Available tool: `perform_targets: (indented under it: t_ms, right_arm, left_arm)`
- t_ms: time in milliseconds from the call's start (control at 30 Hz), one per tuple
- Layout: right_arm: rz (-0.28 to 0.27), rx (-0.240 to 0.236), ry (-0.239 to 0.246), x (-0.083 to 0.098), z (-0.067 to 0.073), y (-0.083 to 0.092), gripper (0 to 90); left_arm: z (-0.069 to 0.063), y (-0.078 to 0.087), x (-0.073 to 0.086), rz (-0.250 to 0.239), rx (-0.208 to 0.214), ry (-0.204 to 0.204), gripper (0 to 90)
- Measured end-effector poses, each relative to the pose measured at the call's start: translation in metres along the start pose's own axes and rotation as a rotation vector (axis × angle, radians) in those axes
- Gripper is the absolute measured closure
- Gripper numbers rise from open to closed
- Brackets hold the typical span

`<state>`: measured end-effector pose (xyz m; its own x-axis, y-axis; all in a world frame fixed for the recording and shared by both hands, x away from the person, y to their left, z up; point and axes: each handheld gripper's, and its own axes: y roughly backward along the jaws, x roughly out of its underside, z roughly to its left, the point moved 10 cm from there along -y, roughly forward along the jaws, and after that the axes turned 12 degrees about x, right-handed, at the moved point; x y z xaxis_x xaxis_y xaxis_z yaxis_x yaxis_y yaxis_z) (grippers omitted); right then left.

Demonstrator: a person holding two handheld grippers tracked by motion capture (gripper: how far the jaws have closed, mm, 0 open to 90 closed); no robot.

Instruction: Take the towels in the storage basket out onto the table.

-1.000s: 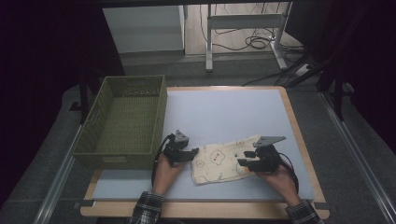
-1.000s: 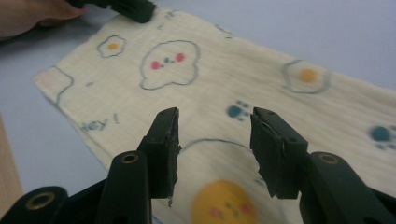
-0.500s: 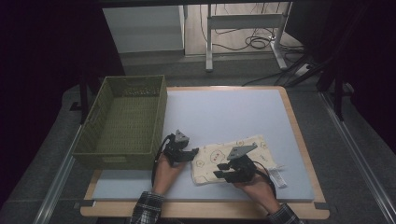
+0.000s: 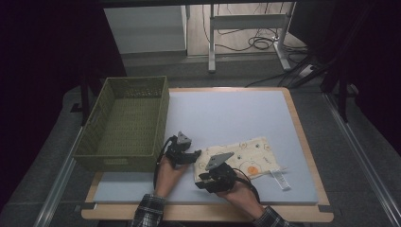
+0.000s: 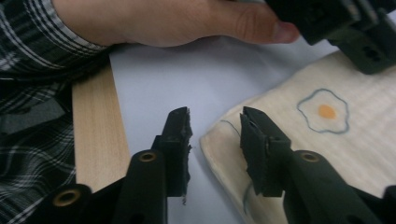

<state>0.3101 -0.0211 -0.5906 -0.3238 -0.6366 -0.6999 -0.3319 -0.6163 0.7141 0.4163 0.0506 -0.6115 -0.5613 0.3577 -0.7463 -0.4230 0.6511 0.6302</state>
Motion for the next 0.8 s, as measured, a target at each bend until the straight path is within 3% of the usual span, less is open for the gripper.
perform_targets:
  t_ms: [67,167,300,467,667,733,800]
  right_arm:
    - [0.008,0.014,0.018,0.001,0.002,-0.004,59.5]
    - [0.021,0.088,0.076,0.006,0.000,-0.012,58.3]
    - [0.005,0.143,0.115,0.007,0.001,-0.013,64.6]
    - [0.008,0.149,0.097,0.006,0.002,-0.012,81.7]
    - [0.013,0.127,0.057,0.006,-0.001,-0.012,84.1]
    - [0.013,0.122,0.054,0.006,-0.002,-0.012,84.1]
    - [0.012,0.115,0.046,0.006,-0.002,-0.012,84.2]
  left_arm:
    - [0.000,0.000,0.000,0.000,0.001,0.000,42.9]
    - [0.000,0.000,0.000,0.000,0.000,0.000,42.9]
    - [0.000,0.000,0.000,0.001,0.000,0.001,43.0]
    - [0.000,0.000,0.000,0.001,0.001,0.002,43.0]
    - [0.000,0.000,0.000,0.005,-0.012,-0.005,44.4]
    - [-0.003,0.000,0.000,0.003,-0.004,-0.005,49.2]
    - [-0.010,-0.001,0.000,0.004,0.021,-0.005,61.9]
